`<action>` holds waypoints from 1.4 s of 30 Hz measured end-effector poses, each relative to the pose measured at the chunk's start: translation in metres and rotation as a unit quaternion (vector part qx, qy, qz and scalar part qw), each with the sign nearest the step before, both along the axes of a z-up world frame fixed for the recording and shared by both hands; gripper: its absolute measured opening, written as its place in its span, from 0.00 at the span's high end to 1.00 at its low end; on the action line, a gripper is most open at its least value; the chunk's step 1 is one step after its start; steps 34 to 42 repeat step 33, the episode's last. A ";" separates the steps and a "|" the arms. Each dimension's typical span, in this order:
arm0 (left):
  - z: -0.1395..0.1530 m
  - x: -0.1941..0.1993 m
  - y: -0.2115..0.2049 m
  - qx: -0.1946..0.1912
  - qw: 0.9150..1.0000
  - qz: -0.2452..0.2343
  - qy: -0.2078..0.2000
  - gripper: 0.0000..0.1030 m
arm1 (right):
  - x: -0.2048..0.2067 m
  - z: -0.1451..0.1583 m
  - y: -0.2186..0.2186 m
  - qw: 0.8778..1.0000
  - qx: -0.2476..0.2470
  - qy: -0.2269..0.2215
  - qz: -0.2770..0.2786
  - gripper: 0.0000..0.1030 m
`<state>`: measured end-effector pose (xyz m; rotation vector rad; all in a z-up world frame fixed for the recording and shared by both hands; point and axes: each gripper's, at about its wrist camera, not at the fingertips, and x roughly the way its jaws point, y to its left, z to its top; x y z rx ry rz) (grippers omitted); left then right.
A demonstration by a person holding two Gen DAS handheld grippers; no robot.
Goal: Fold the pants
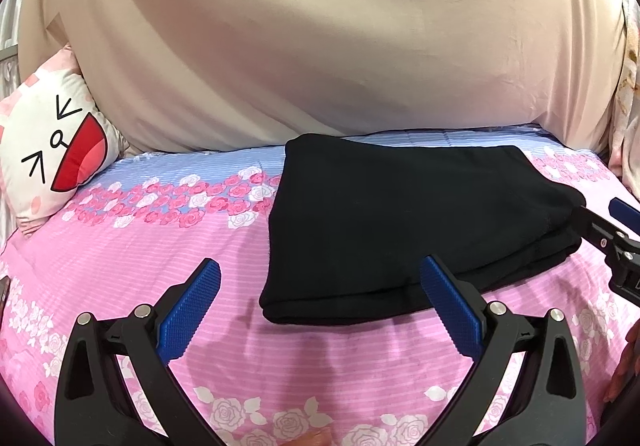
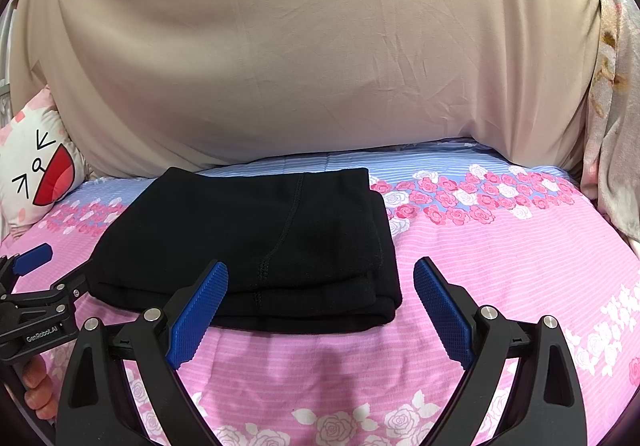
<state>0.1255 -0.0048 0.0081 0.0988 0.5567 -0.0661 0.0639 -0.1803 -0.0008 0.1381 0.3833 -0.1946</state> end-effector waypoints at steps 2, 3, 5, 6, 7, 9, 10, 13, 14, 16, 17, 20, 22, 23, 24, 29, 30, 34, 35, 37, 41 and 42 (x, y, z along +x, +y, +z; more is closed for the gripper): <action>0.000 0.000 -0.001 0.002 1.000 -0.001 0.000 0.05 | 0.000 0.000 0.000 1.000 0.000 0.000 0.000 0.11; 0.000 -0.001 -0.001 0.003 1.000 -0.002 0.000 0.05 | 0.000 0.000 0.000 1.000 0.000 0.000 0.000 0.11; 0.000 -0.002 -0.003 0.006 1.000 -0.006 -0.002 0.05 | 0.000 0.000 0.000 1.000 0.000 0.000 0.000 0.11; 0.000 -0.002 -0.004 0.008 1.000 -0.006 -0.003 0.05 | 0.000 0.000 0.000 1.000 0.000 0.000 0.000 0.11; 0.000 -0.002 -0.004 0.008 1.000 -0.008 -0.004 0.05 | 0.000 0.000 0.000 1.000 0.000 0.000 0.000 0.11; 0.000 -0.003 -0.004 0.008 1.000 -0.010 -0.003 0.05 | 0.000 0.000 0.000 1.000 0.000 0.000 0.000 0.11; 0.000 -0.002 -0.004 0.008 1.000 -0.006 -0.002 0.05 | 0.000 0.000 0.000 1.000 0.000 0.000 0.000 0.11; 0.000 -0.001 -0.002 0.005 1.000 -0.004 0.003 0.05 | 0.000 0.000 0.000 1.000 0.000 0.000 0.000 0.11; -0.001 0.000 -0.002 0.005 1.000 -0.003 0.004 0.05 | 0.000 0.000 0.000 1.000 0.000 0.000 0.000 0.11; -0.001 0.000 0.000 0.003 1.000 0.002 0.006 0.05 | 0.000 0.000 0.000 1.000 0.000 0.000 0.000 0.11; -0.001 0.001 0.001 0.000 1.000 0.005 0.007 0.05 | 0.000 0.000 0.000 1.000 0.000 0.000 0.000 0.11; -0.001 0.002 0.009 -0.022 1.000 0.013 0.009 0.05 | 0.000 0.000 0.000 1.000 0.000 0.000 0.000 0.11; 0.001 0.001 0.016 -0.039 0.999 0.021 0.001 0.05 | 0.000 0.000 0.000 1.000 0.000 0.001 0.000 0.11; 0.001 0.001 0.016 -0.040 0.999 0.020 -0.001 0.05 | 0.000 0.000 0.000 1.000 0.000 0.001 0.000 0.11; 0.001 0.001 0.015 -0.037 0.999 0.020 -0.001 0.05 | 0.001 -0.001 0.000 1.000 0.000 0.001 0.001 0.11; 0.001 0.000 0.011 -0.021 1.000 0.022 0.000 0.05 | 0.002 -0.002 -0.002 1.000 0.000 0.000 0.003 0.11; 0.001 0.000 0.011 -0.020 1.000 0.022 -0.002 0.05 | 0.002 -0.002 -0.002 1.000 0.000 0.000 0.004 0.11; 0.000 0.001 0.010 -0.022 1.000 0.012 0.006 0.05 | 0.002 -0.002 -0.002 1.000 0.000 0.001 0.003 0.11; 0.000 0.001 0.010 -0.022 1.000 0.012 0.006 0.05 | 0.002 -0.002 -0.002 1.000 0.000 0.001 0.003 0.11; 0.000 0.001 0.010 -0.022 1.000 0.012 0.006 0.05 | 0.002 -0.002 -0.002 1.000 0.000 0.001 0.003 0.11; 0.000 0.001 0.010 -0.022 1.000 0.012 0.006 0.05 | 0.002 -0.002 -0.002 1.000 0.000 0.001 0.003 0.11; 0.000 0.001 0.010 -0.022 1.000 0.012 0.006 0.05 | 0.002 -0.002 -0.002 1.000 0.000 0.001 0.003 0.11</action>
